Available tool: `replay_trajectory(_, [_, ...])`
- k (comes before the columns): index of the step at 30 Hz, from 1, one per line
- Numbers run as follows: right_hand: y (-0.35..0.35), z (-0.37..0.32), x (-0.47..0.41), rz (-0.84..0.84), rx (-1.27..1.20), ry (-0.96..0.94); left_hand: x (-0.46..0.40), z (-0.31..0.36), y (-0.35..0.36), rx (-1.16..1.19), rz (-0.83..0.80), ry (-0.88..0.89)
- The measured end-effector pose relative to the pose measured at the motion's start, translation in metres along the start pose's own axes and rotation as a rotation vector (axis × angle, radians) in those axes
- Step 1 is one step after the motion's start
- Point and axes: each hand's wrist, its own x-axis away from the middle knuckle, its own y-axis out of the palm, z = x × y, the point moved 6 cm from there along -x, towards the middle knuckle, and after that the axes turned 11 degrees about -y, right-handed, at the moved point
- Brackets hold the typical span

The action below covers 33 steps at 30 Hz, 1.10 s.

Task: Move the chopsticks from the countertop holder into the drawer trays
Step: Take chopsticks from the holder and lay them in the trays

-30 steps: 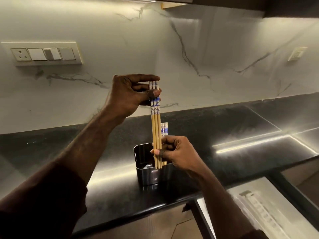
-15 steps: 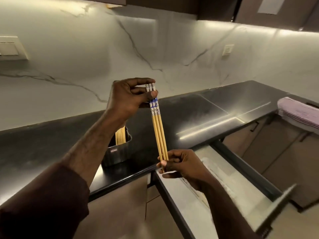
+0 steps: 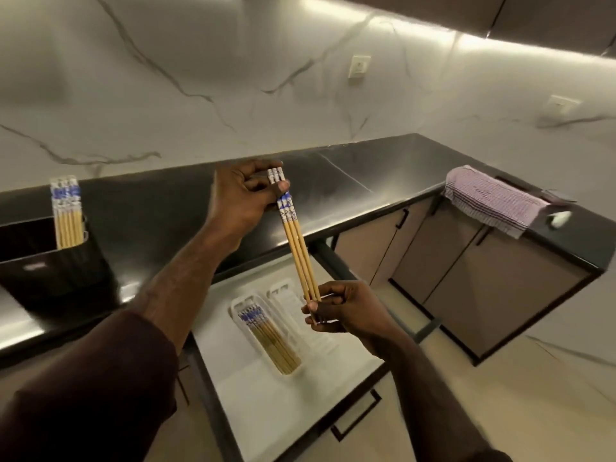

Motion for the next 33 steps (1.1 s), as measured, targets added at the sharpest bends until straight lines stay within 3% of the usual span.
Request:
replay_trajectory(9, [-0.061,0.101,-0.047,0.015,0.034,0.228,-0.037,-0.125,0.068,-0.186,0.079,-0.212])
replay_trajectory(19, [-0.097,0.212,-0.102,0.069,0.238,0.466,-0.085,-0.281,0.106,-0.514,-0.028,-0.447])
replay_trajectory(23, [-0.094,0.241,-0.117,0.035,0.287,0.527,-0.087,-0.331,0.103,-0.622,0.006,-0.536])
replay_trajectory(33, [-0.086,0.283,-0.147,-0.139,0.615,0.568,-0.086,-0.409,0.087,-1.034,-0.106,-0.703])
